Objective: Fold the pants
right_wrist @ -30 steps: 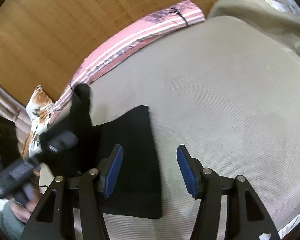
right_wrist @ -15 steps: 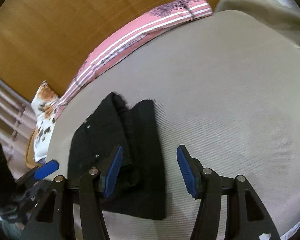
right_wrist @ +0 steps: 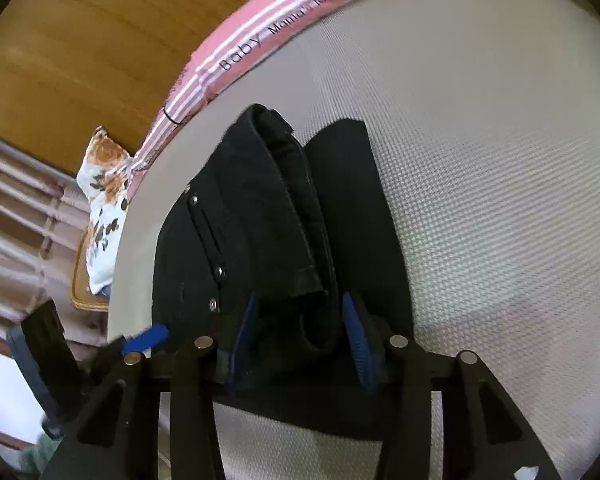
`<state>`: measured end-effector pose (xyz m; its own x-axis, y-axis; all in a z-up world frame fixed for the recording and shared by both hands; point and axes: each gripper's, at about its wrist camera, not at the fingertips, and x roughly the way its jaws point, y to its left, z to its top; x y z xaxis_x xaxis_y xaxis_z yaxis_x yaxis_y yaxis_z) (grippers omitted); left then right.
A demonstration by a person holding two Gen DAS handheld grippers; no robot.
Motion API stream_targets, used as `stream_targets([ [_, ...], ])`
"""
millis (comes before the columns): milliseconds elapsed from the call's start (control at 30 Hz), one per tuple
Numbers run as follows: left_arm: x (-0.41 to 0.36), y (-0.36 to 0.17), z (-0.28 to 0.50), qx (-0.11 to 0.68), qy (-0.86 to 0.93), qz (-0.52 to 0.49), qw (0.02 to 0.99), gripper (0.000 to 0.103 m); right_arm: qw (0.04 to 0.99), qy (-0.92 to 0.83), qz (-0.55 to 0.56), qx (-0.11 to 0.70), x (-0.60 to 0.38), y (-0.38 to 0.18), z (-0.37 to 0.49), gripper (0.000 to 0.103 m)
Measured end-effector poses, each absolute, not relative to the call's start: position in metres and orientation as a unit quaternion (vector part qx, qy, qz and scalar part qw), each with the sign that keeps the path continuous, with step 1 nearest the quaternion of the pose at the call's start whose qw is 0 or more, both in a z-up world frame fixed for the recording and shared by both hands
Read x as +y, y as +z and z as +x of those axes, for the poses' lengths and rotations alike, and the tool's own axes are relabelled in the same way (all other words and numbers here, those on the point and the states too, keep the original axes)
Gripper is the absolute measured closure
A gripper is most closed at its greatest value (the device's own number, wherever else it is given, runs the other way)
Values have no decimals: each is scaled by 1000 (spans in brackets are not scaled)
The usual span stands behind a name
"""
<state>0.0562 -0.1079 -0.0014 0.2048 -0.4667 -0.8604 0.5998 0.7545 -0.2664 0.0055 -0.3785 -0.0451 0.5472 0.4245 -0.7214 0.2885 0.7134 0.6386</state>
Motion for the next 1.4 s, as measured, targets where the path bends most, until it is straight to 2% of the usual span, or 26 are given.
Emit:
stream_targets([
  [67, -108, -6, 55, 531, -343, 65, 772, 45, 793, 43, 385, 471, -378, -48, 11, 64],
  [233, -107, -1, 56, 528, -345, 65, 773, 45, 804, 36, 370, 464, -374, -40, 19, 86],
  [333, -97, 18, 59, 503, -356, 39, 786, 45, 825, 47, 354, 437, -372, -16, 6, 89],
  [433, -86, 35, 62, 480, -366, 22, 797, 45, 836, 39, 334, 434, -368, -1, -9, 89],
  [500, -82, 33, 65, 481, -372, 18, 794, 45, 834, 29, 313, 453, -367, -11, -12, 89],
  [600, -85, 6, 71, 522, -355, 36, 775, 45, 816, 17, 323, 479, -370, -34, -12, 83],
  [767, -85, -14, 67, 543, -343, 55, 765, 45, 829, 19, 312, 464, -374, -14, -18, 82],
  [1400, -87, -14, 63, 542, -336, 52, 769, 43, 794, 28, 377, 477, -381, -33, -26, 78],
])
